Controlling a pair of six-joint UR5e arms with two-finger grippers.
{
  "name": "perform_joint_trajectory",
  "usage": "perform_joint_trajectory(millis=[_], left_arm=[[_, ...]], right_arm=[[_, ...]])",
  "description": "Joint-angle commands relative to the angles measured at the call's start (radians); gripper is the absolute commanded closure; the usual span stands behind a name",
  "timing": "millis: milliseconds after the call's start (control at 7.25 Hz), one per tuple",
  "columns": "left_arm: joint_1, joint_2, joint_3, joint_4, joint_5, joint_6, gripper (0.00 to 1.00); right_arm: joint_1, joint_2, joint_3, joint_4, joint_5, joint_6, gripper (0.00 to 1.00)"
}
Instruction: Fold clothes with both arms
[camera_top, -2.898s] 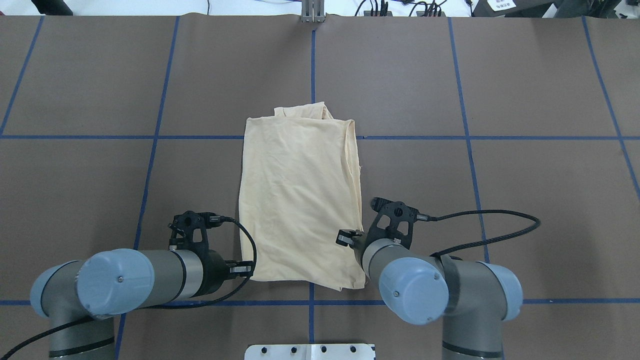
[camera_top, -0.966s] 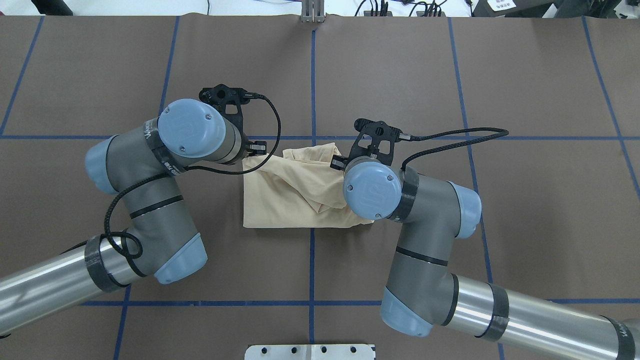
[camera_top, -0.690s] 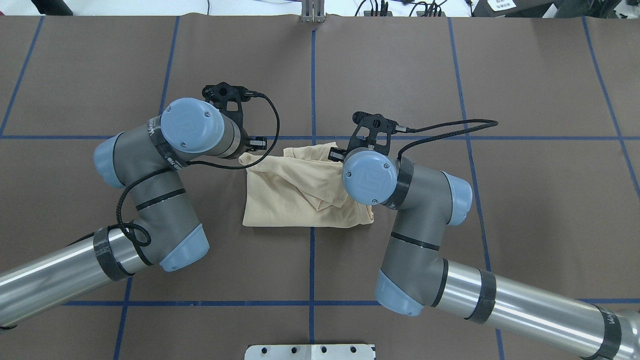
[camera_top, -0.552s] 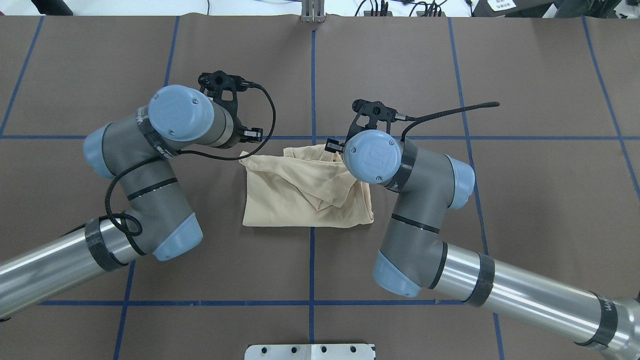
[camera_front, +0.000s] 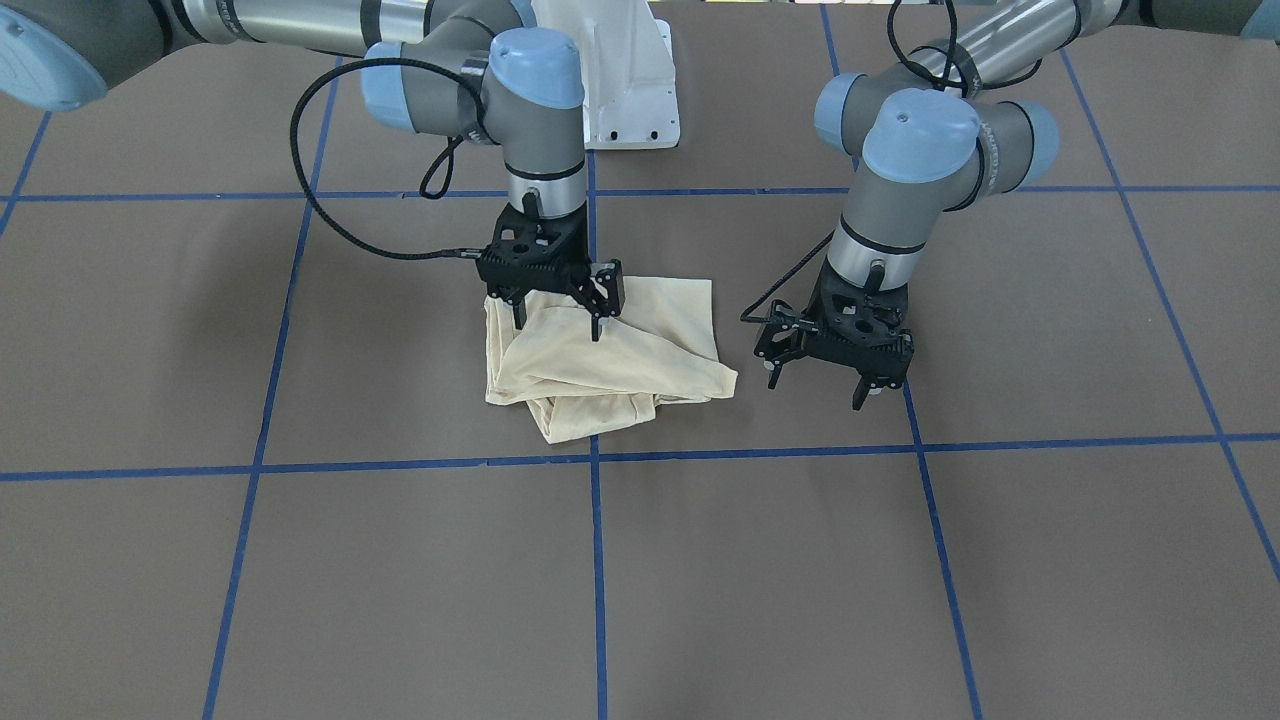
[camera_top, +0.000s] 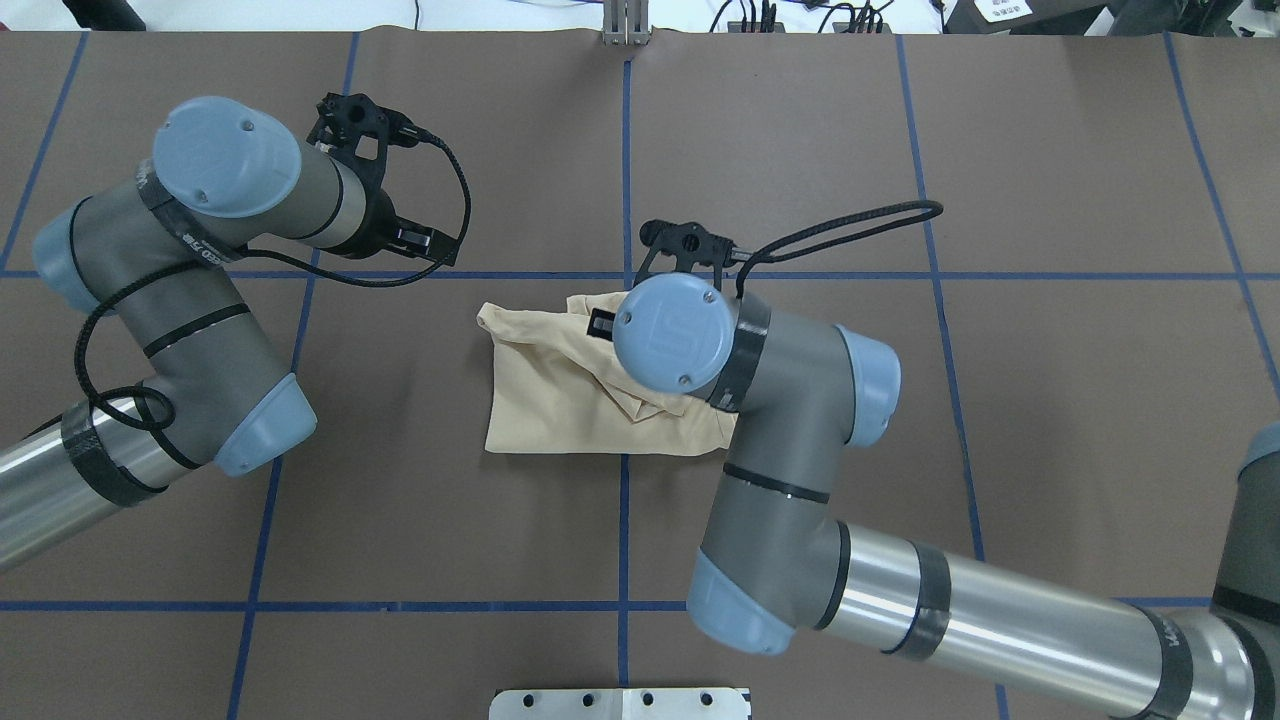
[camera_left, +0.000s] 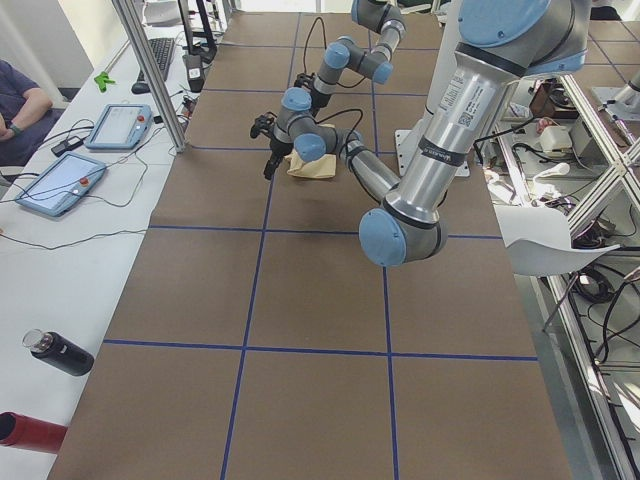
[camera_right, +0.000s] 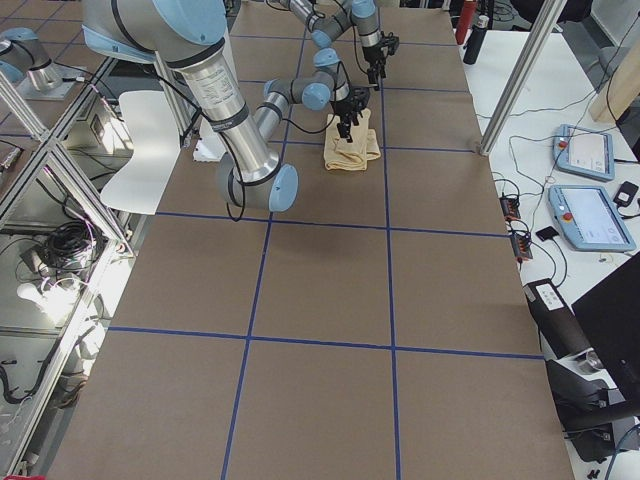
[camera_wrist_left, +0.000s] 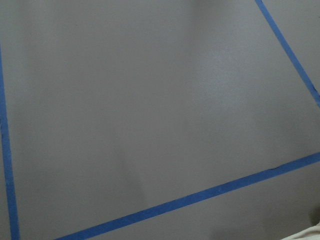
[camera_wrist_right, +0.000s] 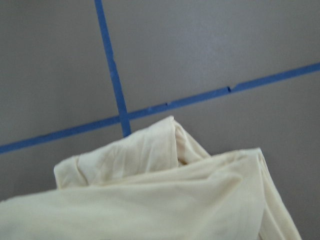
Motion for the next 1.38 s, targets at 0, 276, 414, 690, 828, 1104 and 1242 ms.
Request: perform_joint_trajectory(millis=[0, 276, 414, 690, 828, 1104, 1242], left_arm=[[-0.002, 0.004, -0.002, 0.0, -0.001, 0.001, 0.0], [-0.002, 0.004, -0.003, 0.0, -0.001, 0.001, 0.0], [-0.002, 0.006, -0.005, 0.0, -0.001, 0.0, 0.0], [-0.002, 0.006, -0.005, 0.0, -0.001, 0.0, 0.0], [-0.002, 0.004, -0.005, 0.0, -0.001, 0.0, 0.0], [-0.002, 0.004, -0.011, 0.0, -0.004, 0.0, 0.0], [-0.002, 0.004, -0.011, 0.0, -0.005, 0.0, 0.0]], right_arm=[[-0.096, 0.003, 0.006, -0.054, -0.075, 0.072, 0.31], [-0.094, 0.009, -0.007, -0.049, -0.08, 0.072, 0.55], [-0.08, 0.01, -0.01, -0.046, -0.08, 0.072, 0.7], [-0.048, 0.042, -0.066, -0.04, -0.078, 0.072, 0.91], [-0.031, 0.073, -0.111, -0.04, -0.078, 0.074, 1.0], [0.033, 0.081, -0.142, -0.04, -0.077, 0.057, 1.0], [0.082, 0.084, -0.183, -0.003, -0.072, 0.037, 1.0]])
